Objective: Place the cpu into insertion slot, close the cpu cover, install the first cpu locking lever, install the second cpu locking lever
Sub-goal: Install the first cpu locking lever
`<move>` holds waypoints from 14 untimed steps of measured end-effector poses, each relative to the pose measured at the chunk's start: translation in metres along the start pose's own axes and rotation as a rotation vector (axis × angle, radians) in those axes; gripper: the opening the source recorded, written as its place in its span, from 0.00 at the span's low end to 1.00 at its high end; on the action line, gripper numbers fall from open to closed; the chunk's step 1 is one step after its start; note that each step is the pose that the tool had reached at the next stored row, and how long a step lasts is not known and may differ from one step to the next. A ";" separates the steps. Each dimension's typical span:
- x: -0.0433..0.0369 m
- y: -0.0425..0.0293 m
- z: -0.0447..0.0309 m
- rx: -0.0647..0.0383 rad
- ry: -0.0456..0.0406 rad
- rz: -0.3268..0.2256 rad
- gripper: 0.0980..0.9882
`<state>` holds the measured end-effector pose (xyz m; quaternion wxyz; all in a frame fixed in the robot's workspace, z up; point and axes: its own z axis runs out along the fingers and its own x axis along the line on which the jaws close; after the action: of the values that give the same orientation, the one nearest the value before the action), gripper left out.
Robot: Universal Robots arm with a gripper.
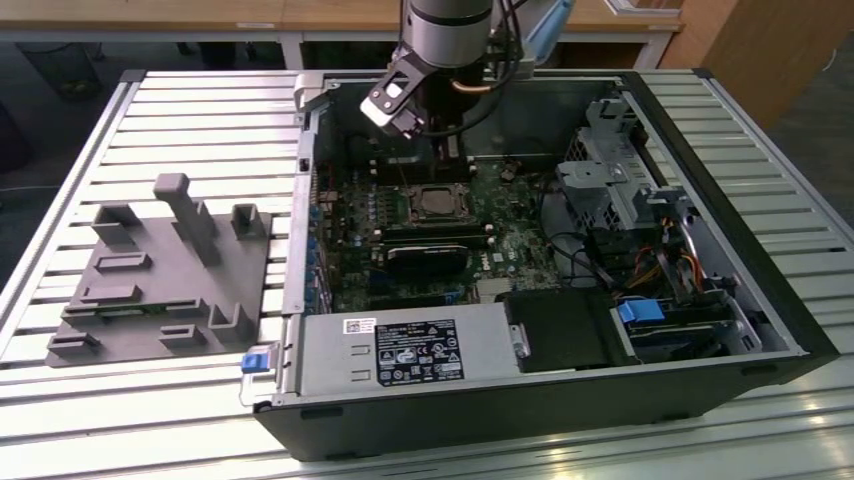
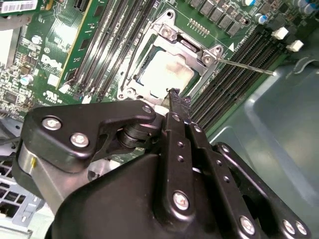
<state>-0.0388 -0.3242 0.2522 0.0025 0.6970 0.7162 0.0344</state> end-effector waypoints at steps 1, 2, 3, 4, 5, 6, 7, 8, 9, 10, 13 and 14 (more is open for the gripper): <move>0.0001 0.0002 -0.0028 0.001 0.0000 0.000 0.03; 0.0002 0.0003 -0.0051 0.002 0.0001 0.000 0.03; 0.0003 0.0006 -0.0073 0.003 0.0001 0.000 0.03; 0.0004 0.0006 -0.0084 0.004 0.0000 0.000 0.03; 0.0004 0.0006 -0.0083 0.004 0.0003 -0.001 0.03; 0.0004 0.0006 -0.0083 0.005 0.0006 -0.005 0.03; 0.0004 0.0006 -0.0083 0.005 0.0011 -0.017 0.03; 0.0004 0.0007 -0.0083 0.006 0.0019 -0.034 0.03; 0.0004 0.0006 -0.0083 0.007 0.0028 -0.052 0.03; 0.0004 0.0006 -0.0083 0.008 0.0037 -0.070 0.03; 0.0004 0.0006 -0.0083 0.010 0.0065 -0.125 0.03; 0.0004 0.0006 -0.0083 0.011 0.0074 -0.143 0.03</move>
<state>-0.0387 -0.3242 0.2606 -0.0014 0.6439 0.7644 0.0329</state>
